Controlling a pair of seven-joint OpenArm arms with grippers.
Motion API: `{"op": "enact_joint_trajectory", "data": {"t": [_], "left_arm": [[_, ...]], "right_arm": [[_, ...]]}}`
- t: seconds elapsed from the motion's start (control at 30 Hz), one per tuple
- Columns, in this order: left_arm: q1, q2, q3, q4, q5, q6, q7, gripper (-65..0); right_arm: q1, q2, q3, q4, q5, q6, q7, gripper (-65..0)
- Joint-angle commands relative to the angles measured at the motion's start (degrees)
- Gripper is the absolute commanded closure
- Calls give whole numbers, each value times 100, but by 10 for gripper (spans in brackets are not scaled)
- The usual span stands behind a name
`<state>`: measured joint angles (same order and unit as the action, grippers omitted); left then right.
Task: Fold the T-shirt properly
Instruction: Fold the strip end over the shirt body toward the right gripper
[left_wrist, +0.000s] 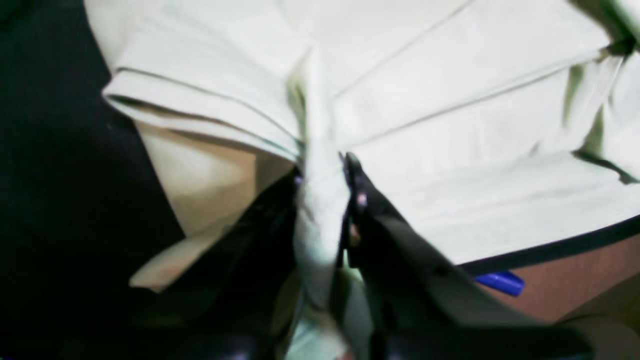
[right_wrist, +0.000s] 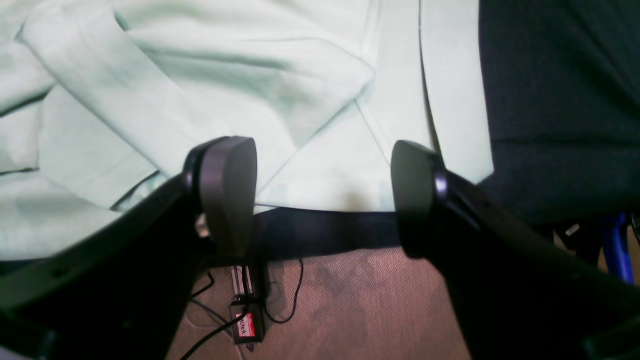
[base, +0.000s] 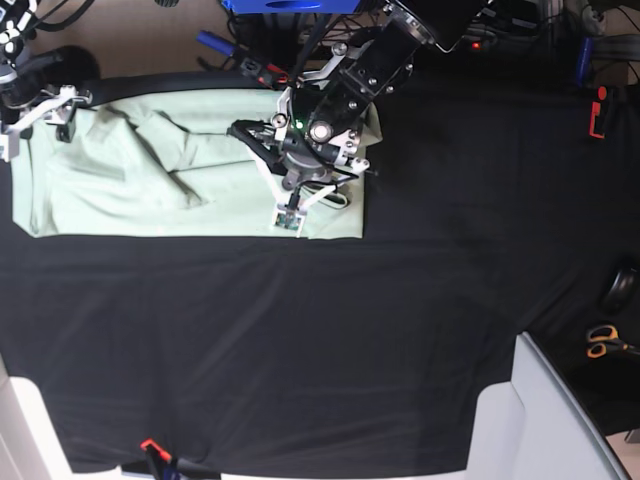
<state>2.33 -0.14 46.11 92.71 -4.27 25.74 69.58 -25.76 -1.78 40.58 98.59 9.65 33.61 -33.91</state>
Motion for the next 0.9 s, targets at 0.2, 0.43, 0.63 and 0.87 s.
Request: {"op": "enact_joint_trajectory", "data": {"t": [0.2,0.43,0.63,0.87], "left_arm": [[-255,63,9,-115,54,33,-17,0],[-615,63,475,-501,54,33,281,0],[-905,238,660,-563,62,33,413,0],[-1134,326,677,-563,62,33,1029,0]], "right_arm": [[-13,51,26,80,59,11,116,-396],[-4,51,26,80,59,11,116,-396],[-4,51,26,80,59,11,116,-396],[-4,51,26,80,59,11,116,-396]]}}
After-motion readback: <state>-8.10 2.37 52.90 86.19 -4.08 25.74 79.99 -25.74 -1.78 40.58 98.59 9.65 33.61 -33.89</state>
